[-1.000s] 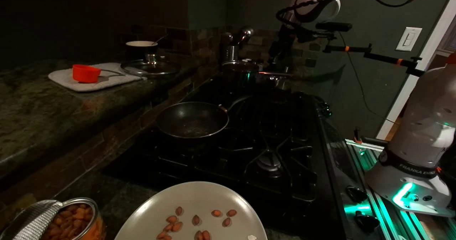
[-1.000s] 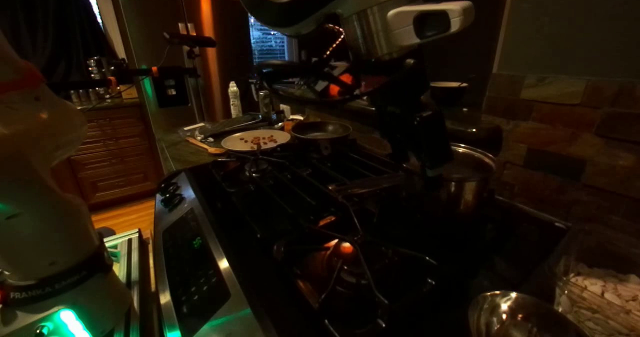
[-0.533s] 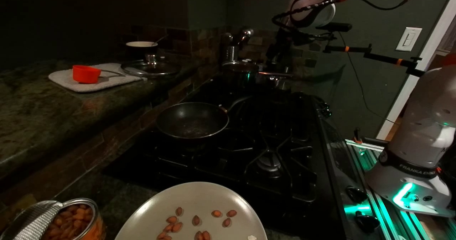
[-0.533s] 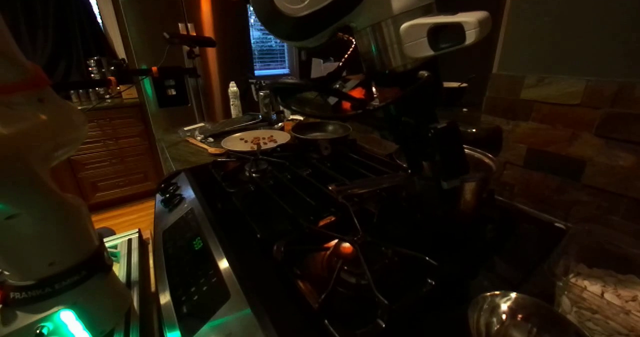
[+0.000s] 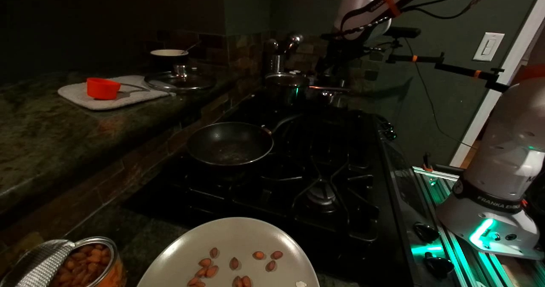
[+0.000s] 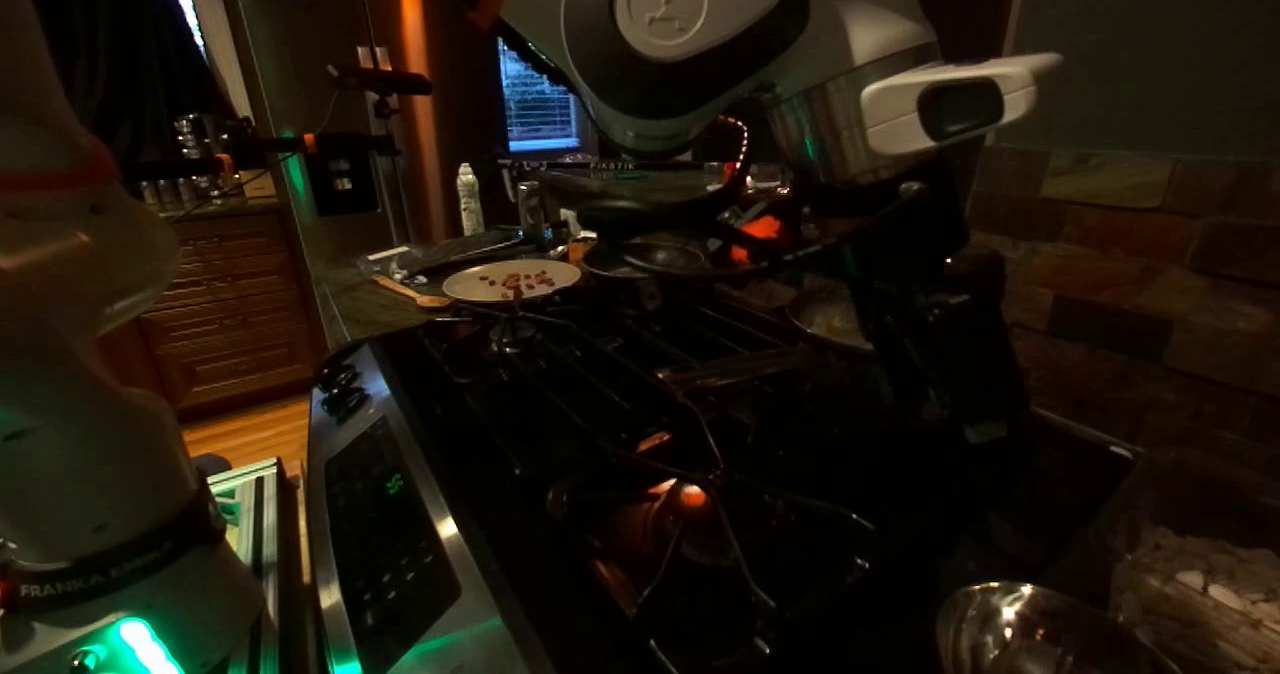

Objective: Move the silver bowl to the counter on the left

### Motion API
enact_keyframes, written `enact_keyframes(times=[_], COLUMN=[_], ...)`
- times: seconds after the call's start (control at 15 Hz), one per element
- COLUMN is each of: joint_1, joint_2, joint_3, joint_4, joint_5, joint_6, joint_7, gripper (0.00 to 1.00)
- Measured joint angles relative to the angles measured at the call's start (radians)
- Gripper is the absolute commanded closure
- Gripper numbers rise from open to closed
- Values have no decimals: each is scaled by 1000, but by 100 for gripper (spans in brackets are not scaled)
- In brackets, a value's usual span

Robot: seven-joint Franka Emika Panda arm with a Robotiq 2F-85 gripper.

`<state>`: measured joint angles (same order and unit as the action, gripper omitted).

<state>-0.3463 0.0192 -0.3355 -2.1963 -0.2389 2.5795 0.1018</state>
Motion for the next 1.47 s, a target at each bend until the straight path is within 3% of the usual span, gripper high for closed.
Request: enact_keyframes(times=[0.33,0.4,0.53,0.73,1.13,1.47], joint_1=[-5,-5,-6,-7,-20,-27], joint_2=[115,138,182,241,345,357], joint_3=[-22,-24,-26,-29,-31,-32], joint_4=[75,88,113,147,195,211], joint_5=[0,0,4,5,13,18], joint_6=[0,1,2,10,38,45], joint_7=[6,6,4,-1,-31,-51], gripper=[3,18,27,56,99,99])
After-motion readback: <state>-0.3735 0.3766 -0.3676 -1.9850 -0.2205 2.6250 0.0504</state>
